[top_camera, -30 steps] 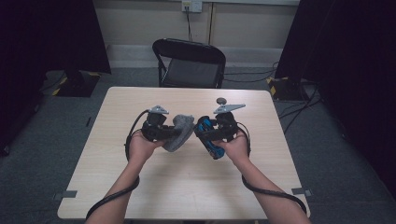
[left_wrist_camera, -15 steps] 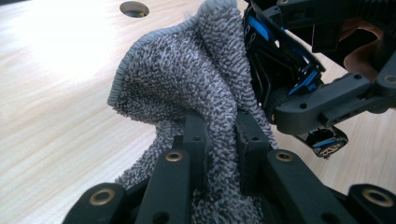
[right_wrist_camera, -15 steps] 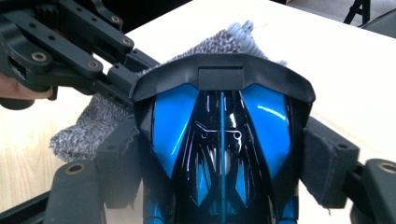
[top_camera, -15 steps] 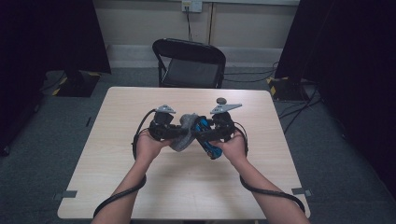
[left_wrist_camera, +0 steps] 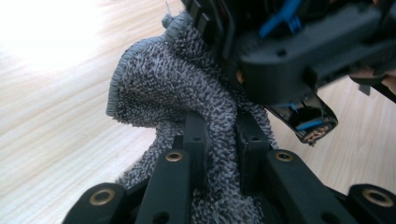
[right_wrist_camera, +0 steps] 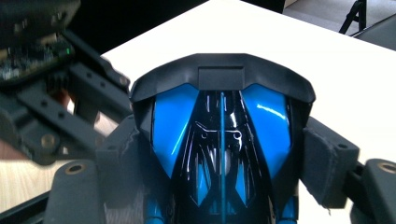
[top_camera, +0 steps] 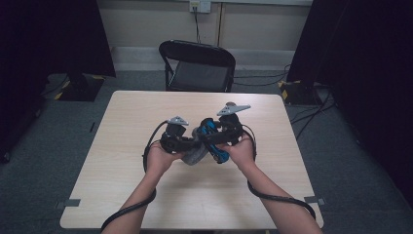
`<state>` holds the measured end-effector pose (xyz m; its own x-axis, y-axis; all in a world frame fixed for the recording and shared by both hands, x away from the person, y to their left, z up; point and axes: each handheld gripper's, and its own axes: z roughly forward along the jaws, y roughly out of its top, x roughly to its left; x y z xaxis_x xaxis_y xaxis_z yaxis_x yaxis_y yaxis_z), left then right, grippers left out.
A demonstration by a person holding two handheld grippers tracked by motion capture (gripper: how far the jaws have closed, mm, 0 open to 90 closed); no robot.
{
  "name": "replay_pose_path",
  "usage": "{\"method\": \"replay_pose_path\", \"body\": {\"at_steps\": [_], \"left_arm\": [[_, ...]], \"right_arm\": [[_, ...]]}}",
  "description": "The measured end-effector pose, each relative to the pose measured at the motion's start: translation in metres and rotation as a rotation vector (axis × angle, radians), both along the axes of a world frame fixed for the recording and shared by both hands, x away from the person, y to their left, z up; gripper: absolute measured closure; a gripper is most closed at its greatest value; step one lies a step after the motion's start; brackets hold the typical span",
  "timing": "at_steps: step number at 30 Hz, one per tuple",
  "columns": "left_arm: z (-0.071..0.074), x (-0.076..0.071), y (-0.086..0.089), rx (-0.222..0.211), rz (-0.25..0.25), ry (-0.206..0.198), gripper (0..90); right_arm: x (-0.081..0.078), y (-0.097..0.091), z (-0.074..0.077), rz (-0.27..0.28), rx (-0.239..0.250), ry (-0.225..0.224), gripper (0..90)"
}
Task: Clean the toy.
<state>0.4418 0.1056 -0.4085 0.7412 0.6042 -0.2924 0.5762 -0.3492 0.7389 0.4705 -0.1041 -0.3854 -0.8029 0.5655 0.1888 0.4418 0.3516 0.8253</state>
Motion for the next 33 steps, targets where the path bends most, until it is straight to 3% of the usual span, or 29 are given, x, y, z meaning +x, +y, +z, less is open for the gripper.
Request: {"method": "replay_pose_path", "body": {"at_steps": [10, 33], "left_arm": [[-0.017, -0.009, -0.020, -0.002, -0.050, 0.026, 77.7], [-0.033, -0.022, -0.039, 0.007, -0.113, 0.057, 77.6]], "right_arm": [[0.003, 0.001, 0.002, -0.013, 0.009, 0.006, 25.7], [0.007, -0.003, 0.004, -0.030, 0.011, 0.009, 25.7]]}}
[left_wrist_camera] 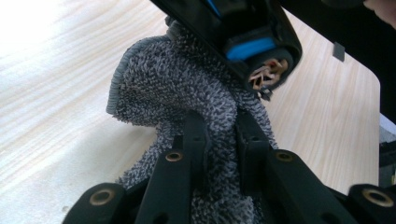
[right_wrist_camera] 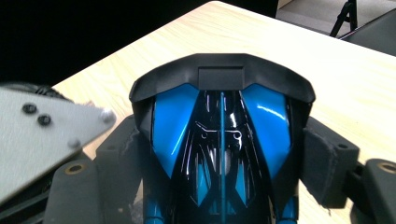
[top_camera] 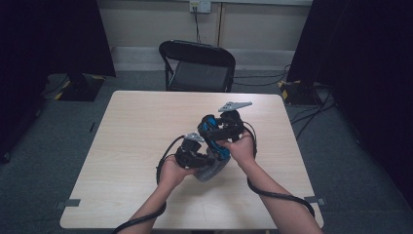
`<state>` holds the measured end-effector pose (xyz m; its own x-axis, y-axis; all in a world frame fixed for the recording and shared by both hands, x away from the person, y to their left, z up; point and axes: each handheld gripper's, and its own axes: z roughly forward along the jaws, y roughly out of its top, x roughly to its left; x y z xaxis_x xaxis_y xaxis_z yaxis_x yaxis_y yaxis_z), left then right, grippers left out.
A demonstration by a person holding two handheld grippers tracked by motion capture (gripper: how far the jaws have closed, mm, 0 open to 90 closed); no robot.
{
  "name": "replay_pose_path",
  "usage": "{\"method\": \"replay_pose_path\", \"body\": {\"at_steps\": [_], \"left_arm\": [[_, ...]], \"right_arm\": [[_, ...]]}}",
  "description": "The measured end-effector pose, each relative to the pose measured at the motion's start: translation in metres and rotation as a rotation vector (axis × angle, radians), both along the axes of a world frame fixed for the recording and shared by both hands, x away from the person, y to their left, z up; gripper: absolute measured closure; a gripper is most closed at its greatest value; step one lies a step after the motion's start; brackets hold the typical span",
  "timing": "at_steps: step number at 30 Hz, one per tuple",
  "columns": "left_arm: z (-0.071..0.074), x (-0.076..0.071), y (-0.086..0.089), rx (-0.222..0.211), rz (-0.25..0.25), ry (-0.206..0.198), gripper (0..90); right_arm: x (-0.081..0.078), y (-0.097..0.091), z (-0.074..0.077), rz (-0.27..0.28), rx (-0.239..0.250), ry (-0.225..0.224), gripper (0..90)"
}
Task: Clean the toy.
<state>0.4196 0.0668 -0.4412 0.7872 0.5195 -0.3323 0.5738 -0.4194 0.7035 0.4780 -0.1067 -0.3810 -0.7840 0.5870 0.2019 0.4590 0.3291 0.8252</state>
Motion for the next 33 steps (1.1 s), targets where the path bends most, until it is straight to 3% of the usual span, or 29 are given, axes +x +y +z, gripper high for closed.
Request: {"method": "replay_pose_path", "body": {"at_steps": [9, 20, 33], "left_arm": [[-0.008, -0.008, -0.006, 0.031, -0.041, 0.017, 77.5], [-0.006, -0.013, -0.007, 0.057, -0.074, 0.009, 77.5], [0.006, -0.010, 0.019, 0.076, -0.026, -0.026, 77.5]], "right_arm": [[0.002, -0.003, 0.003, -0.009, 0.018, 0.006, 25.7], [0.008, -0.020, 0.007, -0.040, 0.033, 0.012, 25.7], [0.010, -0.050, 0.000, -0.087, 0.022, 0.033, 25.7]]}}
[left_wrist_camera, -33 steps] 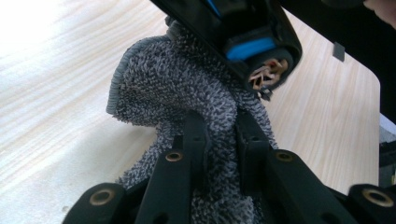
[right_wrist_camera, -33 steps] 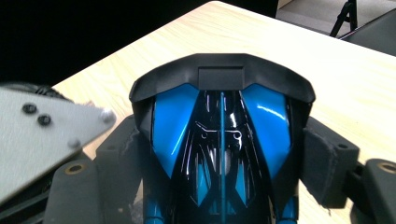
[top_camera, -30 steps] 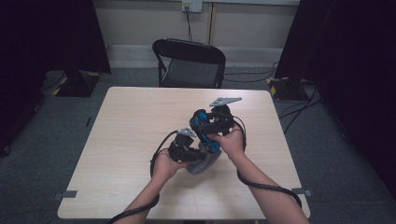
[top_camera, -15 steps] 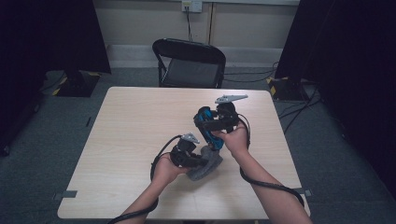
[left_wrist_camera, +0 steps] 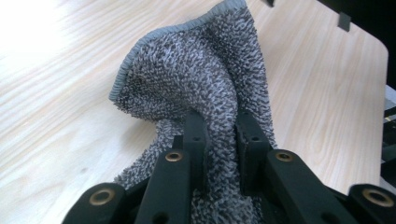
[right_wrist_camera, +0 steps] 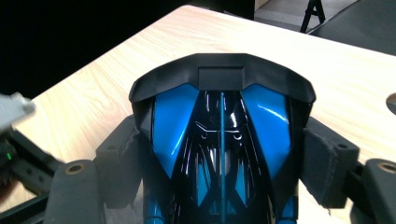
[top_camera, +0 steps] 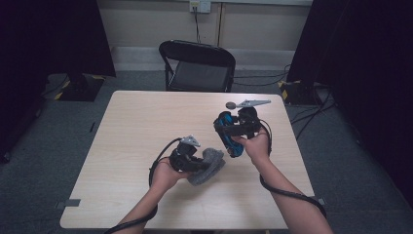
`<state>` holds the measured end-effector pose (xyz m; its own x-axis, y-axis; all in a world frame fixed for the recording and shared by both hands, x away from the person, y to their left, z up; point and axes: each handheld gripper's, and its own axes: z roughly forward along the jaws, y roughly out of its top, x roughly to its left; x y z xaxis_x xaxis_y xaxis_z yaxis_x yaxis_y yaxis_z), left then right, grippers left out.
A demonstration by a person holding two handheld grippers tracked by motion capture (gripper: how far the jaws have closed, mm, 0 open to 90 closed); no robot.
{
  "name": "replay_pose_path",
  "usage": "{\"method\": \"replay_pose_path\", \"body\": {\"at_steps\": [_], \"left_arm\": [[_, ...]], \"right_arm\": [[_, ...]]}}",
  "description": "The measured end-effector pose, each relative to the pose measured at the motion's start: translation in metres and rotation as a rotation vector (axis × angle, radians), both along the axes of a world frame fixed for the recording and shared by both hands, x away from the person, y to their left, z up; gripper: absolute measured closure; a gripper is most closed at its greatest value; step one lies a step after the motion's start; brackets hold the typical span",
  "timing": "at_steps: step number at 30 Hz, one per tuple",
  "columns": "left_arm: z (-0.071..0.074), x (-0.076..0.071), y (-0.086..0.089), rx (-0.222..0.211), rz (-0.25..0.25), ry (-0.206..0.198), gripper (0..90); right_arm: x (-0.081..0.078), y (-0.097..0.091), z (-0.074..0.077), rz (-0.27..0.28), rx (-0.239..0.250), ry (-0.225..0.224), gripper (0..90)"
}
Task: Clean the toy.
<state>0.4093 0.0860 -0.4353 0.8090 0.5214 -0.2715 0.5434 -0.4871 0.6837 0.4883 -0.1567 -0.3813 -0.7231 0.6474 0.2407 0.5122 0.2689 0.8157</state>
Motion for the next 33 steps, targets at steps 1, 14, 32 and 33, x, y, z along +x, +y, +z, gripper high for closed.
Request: {"method": "replay_pose_path", "body": {"at_steps": [1, 14, 32, 33], "left_arm": [[0.000, 0.000, 0.002, 0.001, 0.007, 0.001, 77.6], [0.009, 0.005, 0.023, -0.004, 0.063, -0.029, 77.5], [0.010, 0.011, 0.072, 0.026, 0.172, -0.042, 77.5], [0.010, 0.011, 0.075, 0.027, 0.179, -0.039, 77.5]], "right_arm": [[0.000, -0.002, -0.001, -0.004, -0.004, 0.001, 25.7], [-0.001, -0.026, -0.015, -0.035, -0.032, 0.022, 25.8], [-0.004, -0.068, -0.044, -0.102, -0.096, 0.072, 25.7], [-0.004, -0.070, -0.046, -0.108, -0.103, 0.076, 25.7]]}}
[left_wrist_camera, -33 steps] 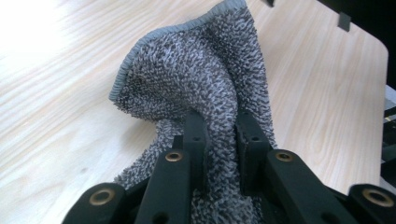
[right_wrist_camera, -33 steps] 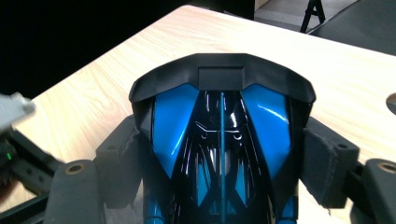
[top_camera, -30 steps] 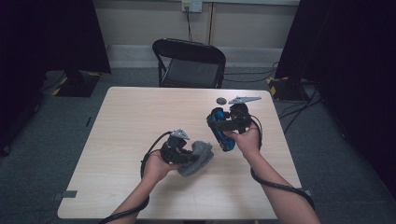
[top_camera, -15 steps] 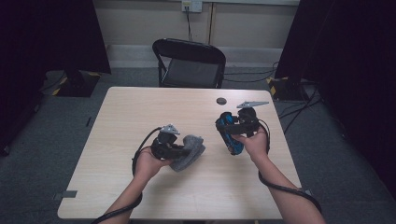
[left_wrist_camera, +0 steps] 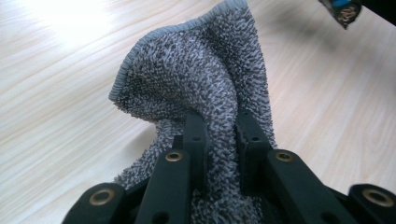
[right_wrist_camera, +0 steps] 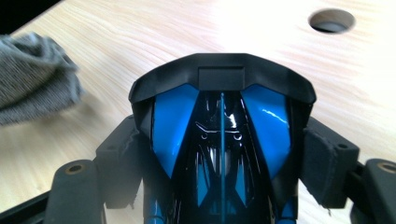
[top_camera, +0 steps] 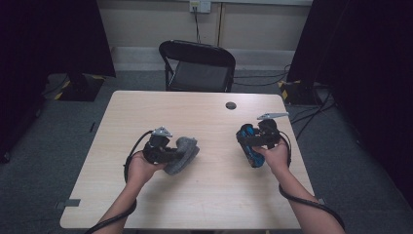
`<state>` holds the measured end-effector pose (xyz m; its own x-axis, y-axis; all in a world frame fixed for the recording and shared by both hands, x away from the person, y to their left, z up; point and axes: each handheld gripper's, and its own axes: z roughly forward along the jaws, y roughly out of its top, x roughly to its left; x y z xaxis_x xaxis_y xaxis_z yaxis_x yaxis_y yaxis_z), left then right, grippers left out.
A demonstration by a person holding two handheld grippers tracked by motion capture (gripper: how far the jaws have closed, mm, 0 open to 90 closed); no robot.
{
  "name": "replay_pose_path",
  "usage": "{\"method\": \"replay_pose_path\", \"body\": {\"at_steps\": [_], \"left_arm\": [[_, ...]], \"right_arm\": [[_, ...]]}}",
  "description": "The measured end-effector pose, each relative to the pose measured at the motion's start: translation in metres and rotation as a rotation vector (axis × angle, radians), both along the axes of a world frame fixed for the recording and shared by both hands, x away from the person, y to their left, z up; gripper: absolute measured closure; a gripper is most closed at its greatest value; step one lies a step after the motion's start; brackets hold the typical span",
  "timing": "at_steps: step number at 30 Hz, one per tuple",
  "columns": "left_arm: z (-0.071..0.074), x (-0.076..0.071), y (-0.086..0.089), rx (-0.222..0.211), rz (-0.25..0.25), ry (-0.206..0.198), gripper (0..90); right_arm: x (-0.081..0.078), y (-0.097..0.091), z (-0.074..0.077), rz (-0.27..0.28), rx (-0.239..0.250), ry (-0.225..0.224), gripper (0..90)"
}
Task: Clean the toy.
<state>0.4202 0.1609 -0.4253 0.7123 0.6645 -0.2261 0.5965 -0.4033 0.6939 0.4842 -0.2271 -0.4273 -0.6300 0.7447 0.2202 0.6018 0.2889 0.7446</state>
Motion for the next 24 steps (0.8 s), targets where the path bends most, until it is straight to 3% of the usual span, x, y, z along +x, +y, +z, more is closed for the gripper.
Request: {"method": "replay_pose_path", "body": {"at_steps": [7, 24], "left_arm": [[-0.002, 0.001, 0.016, -0.004, 0.041, -0.003, 77.5], [-0.017, 0.008, 0.057, 0.065, 0.100, -0.015, 77.2]], "right_arm": [[0.000, -0.015, -0.012, -0.030, -0.033, 0.027, 25.7], [0.008, -0.028, -0.034, -0.071, -0.108, 0.061, 25.6]]}}
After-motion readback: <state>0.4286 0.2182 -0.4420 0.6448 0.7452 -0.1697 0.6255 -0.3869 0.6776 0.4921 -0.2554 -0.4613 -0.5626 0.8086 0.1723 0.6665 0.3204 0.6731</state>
